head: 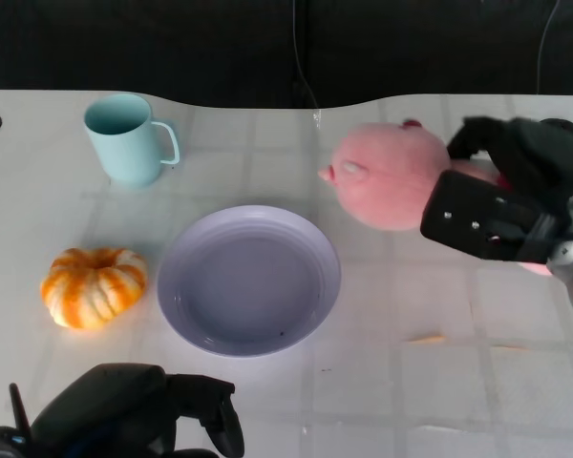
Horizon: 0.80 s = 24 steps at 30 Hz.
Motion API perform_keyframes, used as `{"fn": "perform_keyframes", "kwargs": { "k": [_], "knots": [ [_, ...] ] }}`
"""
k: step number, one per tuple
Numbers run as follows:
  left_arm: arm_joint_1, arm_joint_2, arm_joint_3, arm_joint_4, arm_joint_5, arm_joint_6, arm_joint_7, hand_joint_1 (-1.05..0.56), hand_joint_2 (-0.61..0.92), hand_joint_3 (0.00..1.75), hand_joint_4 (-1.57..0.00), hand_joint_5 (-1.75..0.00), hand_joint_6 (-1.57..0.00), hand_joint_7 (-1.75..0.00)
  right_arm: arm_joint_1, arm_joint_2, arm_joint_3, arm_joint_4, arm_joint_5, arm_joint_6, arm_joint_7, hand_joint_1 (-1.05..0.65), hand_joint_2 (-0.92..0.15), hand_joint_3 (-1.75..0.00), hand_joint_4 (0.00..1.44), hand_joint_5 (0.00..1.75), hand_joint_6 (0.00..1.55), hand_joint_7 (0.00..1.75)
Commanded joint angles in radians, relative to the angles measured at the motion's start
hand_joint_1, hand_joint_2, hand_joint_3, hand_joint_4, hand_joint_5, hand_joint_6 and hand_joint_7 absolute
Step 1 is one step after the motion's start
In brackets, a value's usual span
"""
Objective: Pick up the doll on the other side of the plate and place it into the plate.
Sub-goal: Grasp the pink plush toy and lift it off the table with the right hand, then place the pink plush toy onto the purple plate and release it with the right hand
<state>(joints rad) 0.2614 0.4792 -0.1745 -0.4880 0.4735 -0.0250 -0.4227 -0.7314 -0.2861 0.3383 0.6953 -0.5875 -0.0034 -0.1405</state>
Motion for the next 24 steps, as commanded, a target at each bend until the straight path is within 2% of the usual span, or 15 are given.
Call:
{"fn": "perform_keyframes", "kwargs": {
  "k": [1,7,14,20,24],
  "knots": [
    [0.005,0.016,0.0,-0.01,0.008,0.004,-0.009,-0.33,0.92,0.41,-0.66,-1.44,-0.72,-0.93,0.011,-0.007,-0.014,-0.075,0.022,-0.011,0.034,-0.22,-0.38,-1.25,0.91,1.75,0.72,1.73],
    [0.007,0.008,-0.005,0.009,0.015,-0.025,0.016,-0.34,0.92,0.4,-0.68,-1.46,-0.73,-0.94,-0.016,0.059,0.005,-0.13,0.029,-0.045,0.06,-0.2,-0.36,-1.26,0.94,1.75,0.73,1.74],
    [0.014,-0.007,-0.022,0.018,0.022,-0.036,0.032,-0.32,0.92,0.38,-0.68,-1.43,-0.73,-0.94,-0.072,0.156,0.042,-0.157,0.011,-0.038,0.092,-0.22,-0.4,-1.18,0.91,1.75,0.72,1.69],
    [0.017,-0.017,-0.033,0.007,0.036,-0.024,0.03,-0.31,0.92,0.37,-0.69,-1.38,-0.74,-0.93,-0.109,0.21,0.084,-0.136,-0.011,-0.042,0.108,-0.21,-0.5,-0.98,0.89,1.75,0.67,1.75],
    [0.019,-0.024,-0.041,-0.002,0.049,-0.013,0.028,-0.31,0.92,0.38,-0.68,-1.35,-0.74,-0.91,-0.14,0.256,0.117,-0.082,-0.029,-0.049,0.099,-0.22,-0.51,-0.92,0.9,1.75,0.68,1.73]
  ]
}}
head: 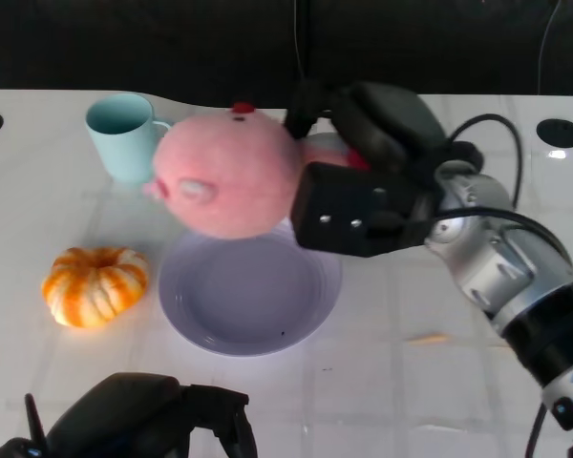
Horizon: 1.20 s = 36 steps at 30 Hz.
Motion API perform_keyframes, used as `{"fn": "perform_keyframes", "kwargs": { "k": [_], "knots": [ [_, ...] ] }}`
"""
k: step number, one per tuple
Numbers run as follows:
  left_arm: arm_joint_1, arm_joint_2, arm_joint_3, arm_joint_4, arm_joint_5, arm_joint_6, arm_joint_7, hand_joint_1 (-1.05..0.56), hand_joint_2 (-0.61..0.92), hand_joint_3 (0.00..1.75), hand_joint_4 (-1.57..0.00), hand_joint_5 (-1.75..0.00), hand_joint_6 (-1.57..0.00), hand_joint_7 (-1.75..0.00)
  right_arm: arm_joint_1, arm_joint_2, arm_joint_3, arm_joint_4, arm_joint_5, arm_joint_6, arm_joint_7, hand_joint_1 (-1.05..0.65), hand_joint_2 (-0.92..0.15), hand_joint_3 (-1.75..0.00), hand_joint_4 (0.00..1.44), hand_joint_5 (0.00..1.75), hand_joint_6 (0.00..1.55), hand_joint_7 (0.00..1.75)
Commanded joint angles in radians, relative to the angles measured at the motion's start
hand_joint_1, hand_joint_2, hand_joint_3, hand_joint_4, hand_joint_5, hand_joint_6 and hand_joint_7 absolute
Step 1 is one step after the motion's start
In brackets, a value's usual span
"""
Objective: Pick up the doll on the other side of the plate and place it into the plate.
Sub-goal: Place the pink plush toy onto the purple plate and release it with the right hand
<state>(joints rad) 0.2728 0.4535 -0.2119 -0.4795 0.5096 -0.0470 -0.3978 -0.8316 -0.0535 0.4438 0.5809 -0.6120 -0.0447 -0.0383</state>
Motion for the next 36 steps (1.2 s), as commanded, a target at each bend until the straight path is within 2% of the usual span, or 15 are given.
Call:
{"fn": "perform_keyframes", "kwargs": {
  "k": [1,8,11,12,14,15,16,17,19,21,25,32,36],
  "knots": [
    [0.008,0.001,-0.006,-0.013,0.014,0.01,0.003,-0.31,0.92,0.38,-0.68,-1.34,-0.74,-0.91,-0.048,0.036,0.021,0.05,-0.01,-0.009,-0.004,-0.22,-0.51,-0.9,0.88,1.75,0.68,1.7],
    [0.008,-0.014,-0.014,-0.02,0.014,0.02,0.006,-0.3,0.92,0.37,-0.7,-1.31,-0.75,-0.89,-0.066,0.077,0.059,0.137,-0.03,-0.053,-0.032,-0.23,-0.54,-0.86,0.88,1.75,0.68,1.72],
    [0.006,-0.016,-0.017,-0.024,0.019,0.03,0.001,-0.3,0.92,0.37,-0.7,-1.31,-0.75,-0.88,-0.068,0.088,0.059,0.155,-0.027,-0.057,-0.029,-0.23,-0.55,-0.82,0.86,1.75,0.72,1.58],
    [0.004,-0.016,-0.018,-0.025,0.02,0.032,0.0,-0.3,0.92,0.38,-0.7,-1.3,-0.75,-0.88,-0.067,0.092,0.056,0.159,-0.021,-0.055,-0.02,-0.25,-0.59,-0.7,0.84,1.6,0.77,1.25],
    [0.002,-0.016,-0.019,-0.021,0.019,0.03,0.004,-0.29,0.92,0.37,-0.7,-1.29,-0.75,-0.88,-0.065,0.088,0.065,0.156,-0.024,-0.041,0.018,-0.25,-0.65,-0.52,0.83,1.44,0.88,0.76],
    [0.001,-0.016,-0.019,-0.02,0.021,0.029,0.005,-0.29,0.92,0.37,-0.7,-1.28,-0.75,-0.87,-0.063,0.081,0.073,0.149,-0.031,-0.033,0.04,-0.27,-0.68,-0.45,0.81,1.33,0.88,0.54],
    [0.0,-0.016,-0.02,-0.019,0.023,0.028,0.005,-0.29,0.92,0.37,-0.7,-1.27,-0.76,-0.87,-0.062,0.073,0.081,0.14,-0.035,-0.027,0.072,-0.31,-0.75,-0.33,0.77,1.1,0.86,0.28],
    [-0.001,-0.016,-0.02,-0.018,0.024,0.029,0.005,-0.29,0.92,0.37,-0.7,-1.27,-0.76,-0.87,-0.061,0.063,0.091,0.129,-0.036,-0.016,0.123,-0.34,-0.82,-0.24,0.74,0.94,0.82,0.16],
    [-0.002,-0.018,-0.019,-0.016,0.022,0.03,0.003,-0.29,0.92,0.36,-0.72,-1.28,-0.77,-0.87,-0.061,0.048,0.107,0.108,-0.042,0.009,0.209,-0.48,-0.9,-0.19,0.48,0.48,0.55,0.03],
    [-0.001,-0.019,-0.018,-0.017,0.02,0.034,0.001,-0.29,0.92,0.36,-0.72,-1.29,-0.77,-0.88,-0.058,0.034,0.117,0.089,-0.041,0.023,0.285,-0.56,-0.92,-0.2,0.36,0.29,0.4,0.01],
    [-0.002,-0.015,-0.017,-0.019,0.022,0.038,-0.004,-0.28,0.92,0.35,-0.71,-1.29,-0.76,-0.87,-0.048,0.011,0.121,0.059,-0.018,0.032,0.413,-0.68,-0.92,-0.19,0.25,0.18,0.22,0.0],
    [-0.008,-0.017,-0.019,-0.012,0.014,0.041,-0.006,-0.29,0.92,0.36,-0.72,-1.28,-0.77,-0.85,-0.043,-0.028,0.133,0.01,-0.021,0.032,0.531,-0.82,-0.92,-0.17,0.18,0.12,0.13,0.0],
    [-0.014,-0.02,-0.024,-0.008,0.016,0.043,-0.003,-0.29,0.92,0.37,-0.71,-1.28,-0.77,-0.85,-0.011,-0.058,0.098,-0.078,0.012,0.032,0.554,-0.83,-0.92,-0.17,0.19,0.12,0.12,0.0]
  ]
}}
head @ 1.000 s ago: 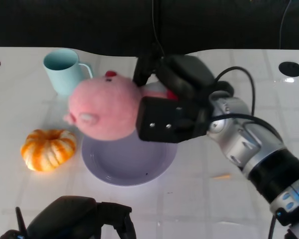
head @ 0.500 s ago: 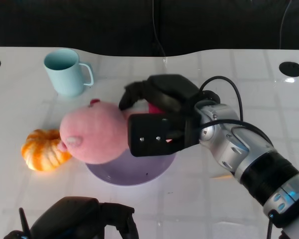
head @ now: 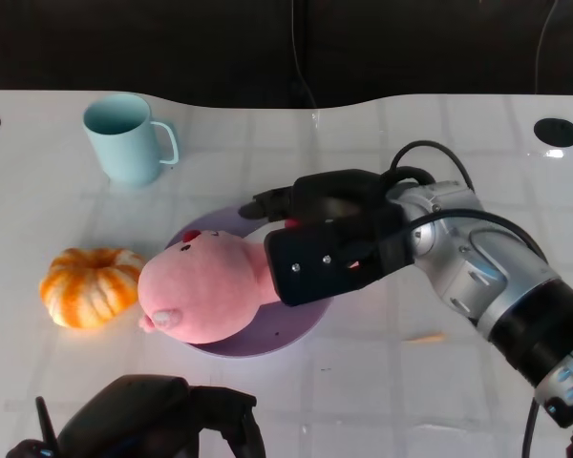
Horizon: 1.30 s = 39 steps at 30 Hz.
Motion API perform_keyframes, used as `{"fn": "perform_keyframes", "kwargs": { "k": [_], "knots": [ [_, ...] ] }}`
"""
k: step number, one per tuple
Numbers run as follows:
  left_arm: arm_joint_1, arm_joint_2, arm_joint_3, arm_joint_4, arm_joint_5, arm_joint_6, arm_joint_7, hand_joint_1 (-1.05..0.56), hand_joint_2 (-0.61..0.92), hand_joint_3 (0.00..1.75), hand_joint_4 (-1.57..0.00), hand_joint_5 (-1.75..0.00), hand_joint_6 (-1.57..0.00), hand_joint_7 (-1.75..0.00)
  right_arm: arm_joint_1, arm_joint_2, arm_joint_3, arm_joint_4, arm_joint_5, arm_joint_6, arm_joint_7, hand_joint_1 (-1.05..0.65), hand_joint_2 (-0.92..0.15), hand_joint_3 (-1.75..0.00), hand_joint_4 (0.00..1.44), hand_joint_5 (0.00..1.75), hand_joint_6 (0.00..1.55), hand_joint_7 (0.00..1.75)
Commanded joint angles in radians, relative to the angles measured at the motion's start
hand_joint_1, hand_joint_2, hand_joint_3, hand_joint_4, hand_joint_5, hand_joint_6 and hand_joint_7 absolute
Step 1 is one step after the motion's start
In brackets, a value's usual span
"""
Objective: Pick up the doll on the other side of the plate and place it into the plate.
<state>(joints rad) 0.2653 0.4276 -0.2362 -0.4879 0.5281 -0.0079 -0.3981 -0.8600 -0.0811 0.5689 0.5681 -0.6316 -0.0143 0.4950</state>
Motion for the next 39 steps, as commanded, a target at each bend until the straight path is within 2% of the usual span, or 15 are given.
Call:
{"fn": "perform_keyframes", "kwargs": {
  "k": [1,10,16,18,20,26,28,29,31,32,34,35,37,38,39],
  "knots": [
    [-0.008,0.006,-0.001,0.002,-0.001,0.002,-0.001,-0.29,0.92,0.37,-0.71,-1.28,-0.77,-0.85,0.03,-0.04,-0.038,-0.093,0.044,0.004,0.029,-0.82,-0.92,-0.17,0.19,0.12,0.12,0.0],
    [-0.011,0.007,-0.006,-0.006,0.014,0.008,0.0,-0.31,0.92,0.38,-0.71,-1.28,-0.77,-0.85,0.23,-0.139,-0.145,-0.432,0.112,0.028,0.016,-0.69,-0.92,-0.21,0.34,0.2,0.22,0.04],
    [-0.016,0.0,-0.013,-0.005,0.018,0.011,0.001,-0.29,0.92,0.36,-0.73,-1.28,-0.78,-0.85,0.409,-0.164,-0.238,-0.587,0.139,-0.06,-0.142,-0.56,-0.92,-0.2,0.47,0.28,0.4,0.11],
    [-0.016,-0.004,-0.015,-0.009,0.02,0.021,-0.002,-0.29,0.92,0.36,-0.72,-1.27,-0.78,-0.85,0.46,-0.173,-0.266,-0.631,0.147,-0.082,-0.179,-0.54,-0.92,-0.22,0.42,0.65,0.49,0.09],
    [-0.018,-0.002,-0.019,-0.013,0.024,0.026,-0.006,-0.29,0.92,0.37,-0.71,-1.22,-0.77,-0.84,0.517,-0.18,-0.303,-0.672,0.171,-0.108,-0.21,-0.51,-0.92,-0.22,0.44,0.86,0.59,0.11],
    [-0.029,-0.003,-0.019,-0.004,0.015,0.026,-0.004,-0.28,0.92,0.35,-0.75,-1.24,-0.79,-0.84,0.672,-0.222,-0.381,-0.77,0.219,-0.146,-0.238,-0.35,-0.92,-0.12,0.7,0.99,0.82,0.21],
    [-0.029,-0.004,-0.017,-0.003,0.014,0.027,-0.003,-0.28,0.92,0.34,-0.75,-1.25,-0.79,-0.84,0.72,-0.24,-0.398,-0.792,0.23,-0.152,-0.233,-0.29,-0.92,-0.09,0.77,1.15,0.87,0.22],
    [-0.029,-0.003,-0.017,-0.003,0.013,0.027,-0.002,-0.28,0.92,0.34,-0.75,-1.25,-0.79,-0.84,0.739,-0.246,-0.405,-0.802,0.239,-0.148,-0.228,-0.24,-0.92,-0.07,0.81,1.32,0.91,0.24],
    [-0.028,-0.003,-0.015,-0.006,0.013,0.03,-0.005,-0.28,0.92,0.33,-0.75,-1.25,-0.79,-0.84,0.776,-0.257,-0.42,-0.828,0.258,-0.133,-0.212,-0.18,-0.91,-0.06,0.82,1.52,0.96,0.26],
    [-0.028,-0.003,-0.014,-0.008,0.01,0.033,-0.007,-0.28,0.92,0.34,-0.74,-1.25,-0.79,-0.84,0.794,-0.263,-0.428,-0.839,0.266,-0.128,-0.207,-0.1,-0.9,-0.05,0.82,1.57,1.02,0.3],
    [-0.027,0.0,-0.012,-0.009,0.004,0.034,-0.011,-0.28,0.92,0.34,-0.74,-1.25,-0.79,-0.84,0.83,-0.277,-0.448,-0.868,0.289,-0.114,-0.19,-0.01,-0.88,-0.07,0.82,1.52,1.08,0.36],
    [-0.027,0.001,-0.011,-0.009,0.001,0.033,-0.011,-0.28,0.92,0.35,-0.74,-1.26,-0.79,-0.85,0.842,-0.282,-0.454,-0.883,0.297,-0.103,-0.18,0.03,-0.83,-0.21,0.83,1.53,1.1,0.43],
    [-0.027,0.003,-0.008,-0.009,-0.004,0.029,-0.01,-0.28,0.92,0.35,-0.74,-1.28,-0.79,-0.85,0.868,-0.3,-0.468,-0.917,0.314,-0.078,-0.15,0.06,-0.57,-0.79,0.81,1.58,1.04,0.65],
    [-0.027,0.004,-0.006,-0.008,-0.006,0.025,-0.007,-0.28,0.92,0.35,-0.74,-1.29,-0.79,-0.85,0.88,-0.311,-0.474,-0.931,0.321,-0.07,-0.136,0.07,-0.51,-0.96,0.81,1.6,0.99,0.8],
    [-0.026,0.006,-0.004,-0.006,-0.007,0.02,-0.005,-0.28,0.92,0.34,-0.74,-1.29,-0.79,-0.85,0.89,-0.32,-0.479,-0.942,0.327,-0.064,-0.125,0.08,-0.49,-1.04,0.82,1.6,0.97,0.89]
  ]
}}
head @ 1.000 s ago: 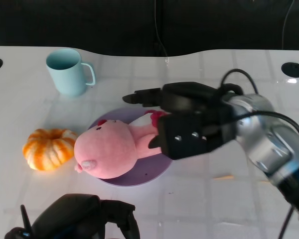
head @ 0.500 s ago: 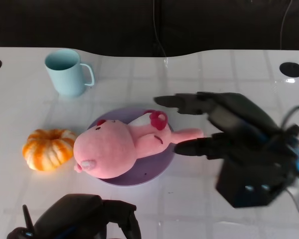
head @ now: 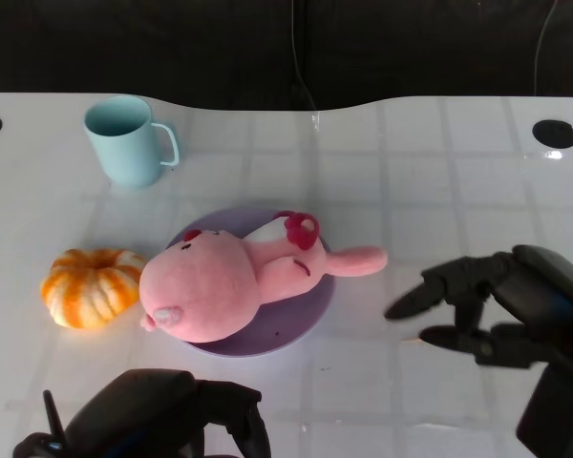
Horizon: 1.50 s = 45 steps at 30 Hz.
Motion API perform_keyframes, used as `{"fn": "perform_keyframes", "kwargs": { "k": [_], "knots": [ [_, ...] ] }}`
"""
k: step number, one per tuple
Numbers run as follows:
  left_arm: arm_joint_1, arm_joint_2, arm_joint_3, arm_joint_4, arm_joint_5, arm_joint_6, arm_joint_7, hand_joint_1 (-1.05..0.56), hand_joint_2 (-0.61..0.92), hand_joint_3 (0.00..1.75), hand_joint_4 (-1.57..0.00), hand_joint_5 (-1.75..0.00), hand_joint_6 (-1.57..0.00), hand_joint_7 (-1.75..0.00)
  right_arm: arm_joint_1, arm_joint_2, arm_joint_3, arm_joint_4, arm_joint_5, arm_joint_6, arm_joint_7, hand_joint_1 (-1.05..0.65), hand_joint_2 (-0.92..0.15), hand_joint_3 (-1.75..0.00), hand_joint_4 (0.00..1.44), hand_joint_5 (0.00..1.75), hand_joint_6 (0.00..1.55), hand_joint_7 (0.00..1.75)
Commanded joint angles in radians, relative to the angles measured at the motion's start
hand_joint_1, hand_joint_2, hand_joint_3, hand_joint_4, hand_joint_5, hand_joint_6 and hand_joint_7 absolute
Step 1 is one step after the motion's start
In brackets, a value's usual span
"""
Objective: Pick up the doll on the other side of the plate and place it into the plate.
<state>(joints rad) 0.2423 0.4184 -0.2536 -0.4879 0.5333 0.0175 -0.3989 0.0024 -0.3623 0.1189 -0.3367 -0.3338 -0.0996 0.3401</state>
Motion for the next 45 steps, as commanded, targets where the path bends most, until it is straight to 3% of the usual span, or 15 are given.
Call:
{"fn": "perform_keyframes", "kwargs": {
  "k": [1,4,6,10,21,45],
  "knots": [
    [-0.003,0.017,0.016,-0.006,-0.015,-0.007,-0.005,-0.28,0.92,0.34,-0.74,-1.29,-0.78,-0.85,0.038,-0.046,-0.033,-0.043,0.033,0.023,0.039,0.09,-0.47,-1.1,0.84,1.59,0.95,0.97],
    [-0.002,0.028,0.027,-0.008,-0.024,-0.008,-0.012,-0.29,0.92,0.34,-0.73,-1.28,-0.77,-0.85,0.06,-0.053,-0.033,-0.047,0.024,0.034,0.042,0.12,-0.34,-1.32,0.89,1.65,0.9,1.24],
    [-0.002,0.037,0.034,-0.007,-0.03,-0.015,-0.012,-0.3,0.92,0.36,-0.74,-1.3,-0.77,-0.85,0.068,-0.049,-0.028,-0.036,0.007,0.038,0.032,0.11,-0.31,-1.36,0.9,1.72,0.86,1.38],
    [0.004,0.056,0.049,-0.005,-0.041,-0.035,-0.007,-0.3,0.92,0.35,-0.73,-1.36,-0.78,-0.86,0.067,-0.053,-0.008,-0.014,-0.062,0.042,0.012,0.07,-0.3,-1.36,0.9,1.74,0.83,1.49],
    [0.008,0.065,0.054,0.01,-0.036,-0.05,-0.005,-0.31,0.92,0.37,-0.69,-1.38,-0.76,-0.87,0.047,-0.061,0.009,0.043,-0.133,0.049,0.003,0.01,-0.37,-1.16,0.88,1.75,0.76,1.52],
    [0.018,0.042,0.033,0.001,-0.03,-0.041,0.0,-0.3,0.92,0.39,-0.71,-1.33,-0.76,-0.89,0.043,-0.097,0.008,0.037,-0.115,0.073,0.038,0.02,-0.43,-1.09,0.82,1.75,0.76,1.47]
  ]
}}
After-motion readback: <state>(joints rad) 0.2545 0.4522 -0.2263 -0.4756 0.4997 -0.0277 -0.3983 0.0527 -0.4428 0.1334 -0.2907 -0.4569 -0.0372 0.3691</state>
